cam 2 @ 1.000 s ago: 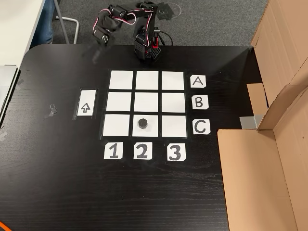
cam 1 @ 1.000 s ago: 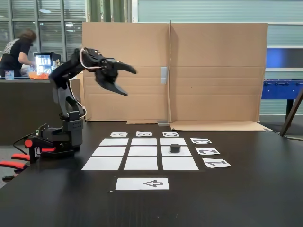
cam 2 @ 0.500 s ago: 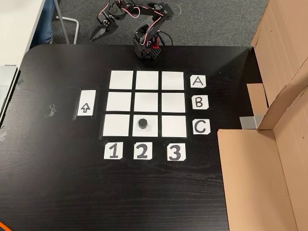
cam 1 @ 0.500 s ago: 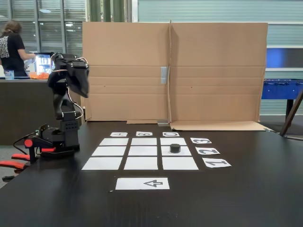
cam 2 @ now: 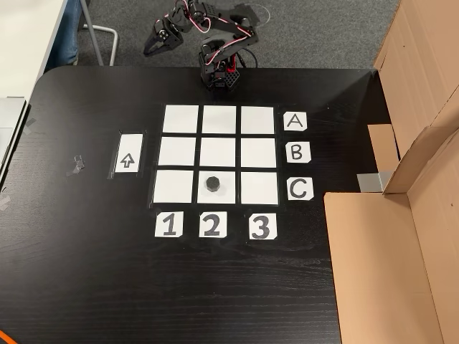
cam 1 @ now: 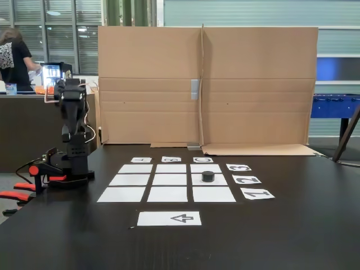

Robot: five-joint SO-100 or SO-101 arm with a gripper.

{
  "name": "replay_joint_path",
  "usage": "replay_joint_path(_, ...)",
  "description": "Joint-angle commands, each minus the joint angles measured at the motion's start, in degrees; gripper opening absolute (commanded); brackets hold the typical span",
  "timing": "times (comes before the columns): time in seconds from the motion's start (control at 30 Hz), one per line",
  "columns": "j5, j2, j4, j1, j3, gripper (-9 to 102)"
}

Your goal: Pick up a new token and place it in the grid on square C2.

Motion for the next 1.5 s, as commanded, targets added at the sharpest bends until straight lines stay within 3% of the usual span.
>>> replay_joint_path(0.0,-0.35,4.83,1.76,2.29,3.6,-1)
replay_joint_path(0.63,-2.11,24.52,6.24,8.35,20.39,-1)
replay_joint_path(1.47,-3.08,24.61,4.57,6.15,27.07,-1)
